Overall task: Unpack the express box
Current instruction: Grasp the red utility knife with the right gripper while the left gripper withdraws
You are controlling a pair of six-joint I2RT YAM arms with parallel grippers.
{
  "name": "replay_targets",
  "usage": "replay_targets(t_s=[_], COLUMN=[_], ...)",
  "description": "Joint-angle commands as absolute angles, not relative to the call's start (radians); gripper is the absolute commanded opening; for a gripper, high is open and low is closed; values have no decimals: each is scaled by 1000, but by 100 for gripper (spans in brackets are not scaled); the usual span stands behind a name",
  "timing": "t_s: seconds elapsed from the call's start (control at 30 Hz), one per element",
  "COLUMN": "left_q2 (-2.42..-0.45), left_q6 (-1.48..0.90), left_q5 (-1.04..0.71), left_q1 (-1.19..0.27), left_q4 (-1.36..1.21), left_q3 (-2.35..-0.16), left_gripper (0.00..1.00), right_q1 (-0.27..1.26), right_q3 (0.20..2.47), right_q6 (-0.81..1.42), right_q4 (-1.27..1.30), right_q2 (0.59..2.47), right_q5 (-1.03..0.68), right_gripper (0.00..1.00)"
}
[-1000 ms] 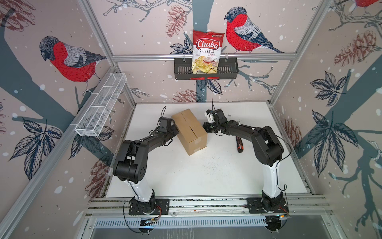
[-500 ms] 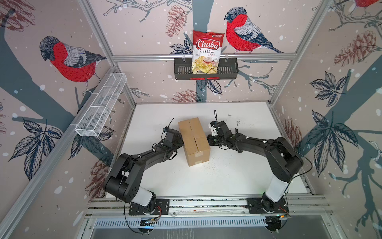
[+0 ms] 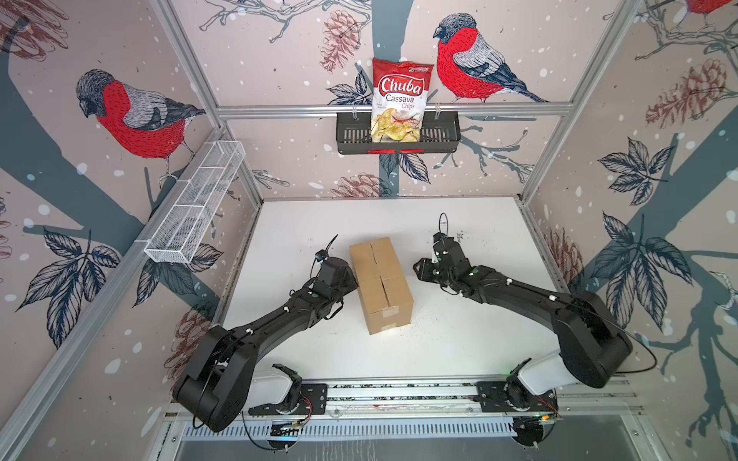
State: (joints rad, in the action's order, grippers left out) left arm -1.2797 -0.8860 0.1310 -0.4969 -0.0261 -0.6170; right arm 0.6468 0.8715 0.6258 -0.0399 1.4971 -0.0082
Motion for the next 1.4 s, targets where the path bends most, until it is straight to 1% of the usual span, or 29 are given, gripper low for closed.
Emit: replay_targets(t_s=[0.0, 0.03, 0.13, 0.23, 0.3, 0.4, 0.5, 0.53, 0.57, 0.67, 0.77, 0.93, 1.17, 1.3, 1.37], left_q2=[-1252, -1242, -1219, -1201, -1195, -1211, -1247, -1262, -1274, -1306, -1339, -1395, -1426, -1440, -1446], left_q6=[-834, -817, -769, -721, -686, -637, -593, -584, -581, -581, -574, -563, -567, -564, -565], left_q5=[219, 223, 222, 242, 241, 213, 144, 113, 85, 31, 26, 7, 2, -2, -7], left_q1=[-479, -467, -434, -422, -421, -420, -421, -420, -420, -426, -449, -483, -502, -512, -515], left_q4=[77, 103, 153, 184, 193, 211, 207, 199, 189, 157, 149, 153, 147, 155, 156], left_q3=[-675, -698, -762, -827, -868, -943, -992, -1031, -1044, -1066, -1090, -1138, -1158, -1173, -1177], left_gripper=[0, 0, 14, 29, 42, 59, 77, 82, 85, 88, 89, 89, 89, 88, 88], right_q1=[595, 572, 505, 469, 458, 446, 434, 431, 432, 424, 410, 393, 390, 390, 390], right_q3=[911, 924, 949, 970, 986, 994, 994, 996, 1000, 1003, 1006, 1005, 998, 985, 971], right_q6=[591, 577, 551, 531, 521, 510, 508, 508, 508, 500, 490, 476, 471, 476, 479], right_q4=[-192, -229, -307, -365, -405, -440, -454, -462, -471, -480, -483, -476, -470, -472, -462], right_q2=[1472, 1472, 1482, 1509, 1535, 1573, 1608, 1618, 1628, 1648, 1669, 1701, 1734, 1735, 1728], right_q5=[135, 152, 174, 215, 241, 258, 263, 273, 285, 290, 271, 235, 201, 192, 178], right_gripper=[41, 44, 53, 61, 65, 69, 71, 72, 72, 73, 71, 67, 60, 56, 52])
